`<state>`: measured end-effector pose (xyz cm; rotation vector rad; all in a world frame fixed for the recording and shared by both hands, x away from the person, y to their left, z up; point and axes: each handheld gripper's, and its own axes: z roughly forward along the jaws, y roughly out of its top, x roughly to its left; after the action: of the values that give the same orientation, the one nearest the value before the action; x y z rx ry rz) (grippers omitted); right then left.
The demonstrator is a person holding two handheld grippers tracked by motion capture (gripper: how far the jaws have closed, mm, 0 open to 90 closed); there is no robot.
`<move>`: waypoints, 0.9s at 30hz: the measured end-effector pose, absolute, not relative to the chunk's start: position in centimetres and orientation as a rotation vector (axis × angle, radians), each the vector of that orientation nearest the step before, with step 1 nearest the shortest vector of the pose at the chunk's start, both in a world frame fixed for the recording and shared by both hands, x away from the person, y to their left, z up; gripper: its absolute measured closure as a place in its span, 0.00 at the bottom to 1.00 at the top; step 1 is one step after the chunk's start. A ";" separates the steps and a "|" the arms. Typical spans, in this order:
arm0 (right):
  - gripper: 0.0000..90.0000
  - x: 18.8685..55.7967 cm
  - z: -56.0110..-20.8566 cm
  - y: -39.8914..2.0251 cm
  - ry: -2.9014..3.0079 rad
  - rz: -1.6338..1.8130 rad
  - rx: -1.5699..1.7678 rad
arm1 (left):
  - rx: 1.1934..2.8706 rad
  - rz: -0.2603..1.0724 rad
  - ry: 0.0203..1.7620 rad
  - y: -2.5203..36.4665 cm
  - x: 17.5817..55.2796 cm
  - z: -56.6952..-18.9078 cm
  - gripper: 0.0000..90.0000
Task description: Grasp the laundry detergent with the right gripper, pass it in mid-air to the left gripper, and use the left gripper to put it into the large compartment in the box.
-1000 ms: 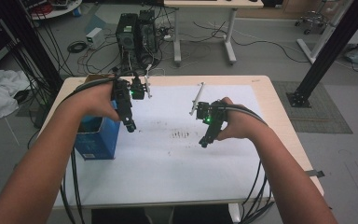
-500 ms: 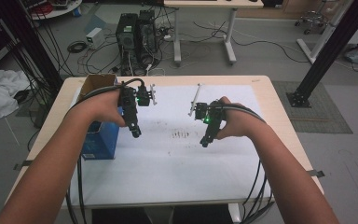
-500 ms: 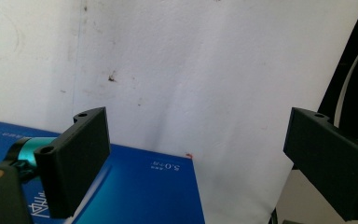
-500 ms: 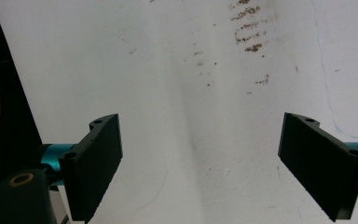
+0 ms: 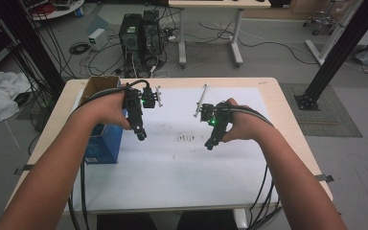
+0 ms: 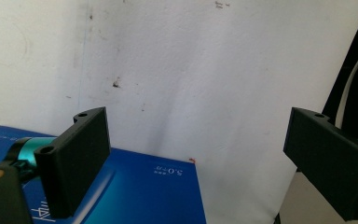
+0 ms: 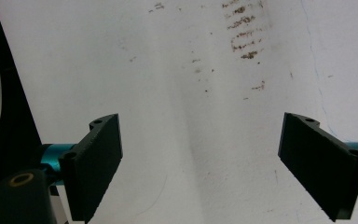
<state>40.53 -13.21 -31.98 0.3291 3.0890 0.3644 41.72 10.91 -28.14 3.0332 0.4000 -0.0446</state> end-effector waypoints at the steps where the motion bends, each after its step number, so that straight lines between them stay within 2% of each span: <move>1: 0.14 40.6 -32.0 -13.3 3.087 0.365 0.327 | 3.035 -0.042 0.399 10.9 41.7 -28.1 0.08; 27: 0.14 40.4 -31.9 -13.4 3.085 0.367 0.346 | 3.039 -0.037 0.360 10.1 41.4 -28.2 0.08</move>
<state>40.43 -13.38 -31.93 0.3464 3.0845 0.3668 41.39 10.14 -28.22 3.0386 0.3596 -0.0369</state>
